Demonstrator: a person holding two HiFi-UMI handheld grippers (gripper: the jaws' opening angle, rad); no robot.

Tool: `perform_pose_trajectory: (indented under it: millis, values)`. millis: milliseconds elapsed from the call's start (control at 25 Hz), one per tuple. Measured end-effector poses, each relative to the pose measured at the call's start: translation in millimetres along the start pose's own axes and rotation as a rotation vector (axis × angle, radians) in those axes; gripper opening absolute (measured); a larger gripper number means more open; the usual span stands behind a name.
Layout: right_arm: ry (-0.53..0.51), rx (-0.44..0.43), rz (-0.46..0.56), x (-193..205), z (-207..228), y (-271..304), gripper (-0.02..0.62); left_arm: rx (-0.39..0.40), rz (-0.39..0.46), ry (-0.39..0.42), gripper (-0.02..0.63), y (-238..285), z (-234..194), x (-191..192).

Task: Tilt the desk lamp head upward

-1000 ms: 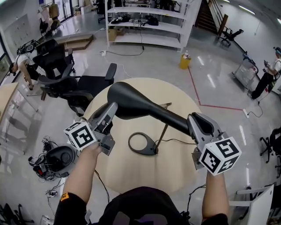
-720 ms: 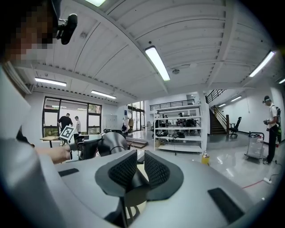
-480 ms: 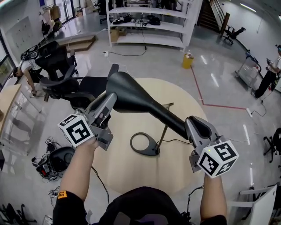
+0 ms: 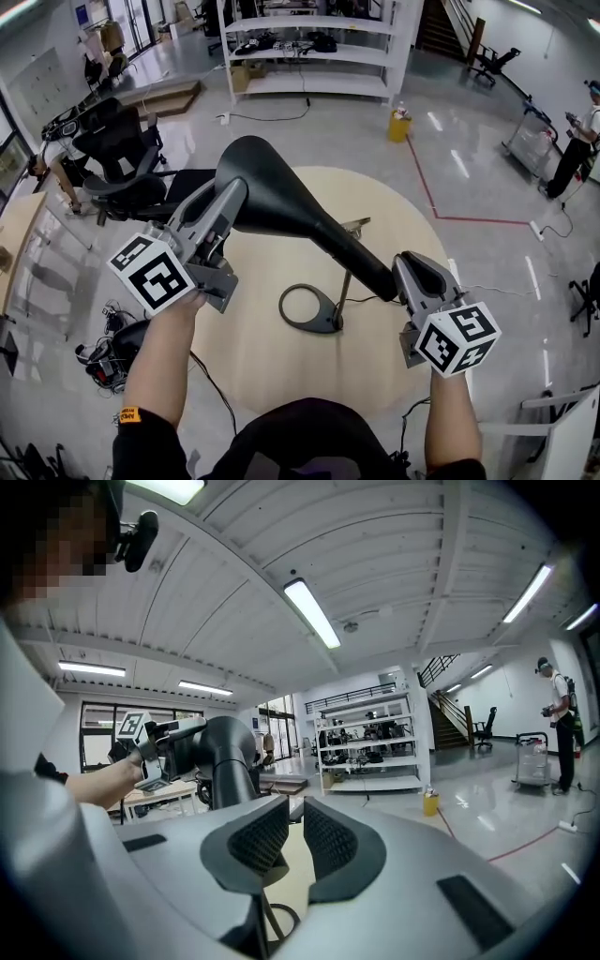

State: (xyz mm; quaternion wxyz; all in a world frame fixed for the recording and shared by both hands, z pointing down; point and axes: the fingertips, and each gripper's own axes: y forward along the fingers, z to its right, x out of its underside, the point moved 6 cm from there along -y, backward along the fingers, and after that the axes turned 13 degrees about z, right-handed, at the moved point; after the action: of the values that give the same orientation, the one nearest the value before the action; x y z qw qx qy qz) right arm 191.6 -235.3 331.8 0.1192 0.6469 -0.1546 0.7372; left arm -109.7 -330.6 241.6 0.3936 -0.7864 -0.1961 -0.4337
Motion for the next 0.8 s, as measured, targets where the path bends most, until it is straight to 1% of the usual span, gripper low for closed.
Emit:
perform_pose_trajectory:
  millis: [240, 360, 480, 680, 800]
  values:
    - [-0.011, 0.042, 0.012, 9, 5, 5, 0.06, 0.008, 0.0, 0.115, 0.148, 15, 19, -10]
    - [-0.027, 0.062, 0.026, 13, 3, 9, 0.06, 0.014, 0.003, 0.157, 0.147, 18, 28, -14]
    - [-0.039, 0.09, 0.048, 16, 2, 9, 0.06, 0.021, 0.009, 0.179, 0.147, 21, 37, -18]
    - [-0.043, 0.129, 0.087, 25, 2, 8, 0.06, 0.028, 0.021, 0.192, 0.147, 23, 49, -18]
    - [-0.048, 0.137, 0.086, 28, 1, 7, 0.06, 0.04, 0.018, 0.229, 0.147, 27, 61, -21]
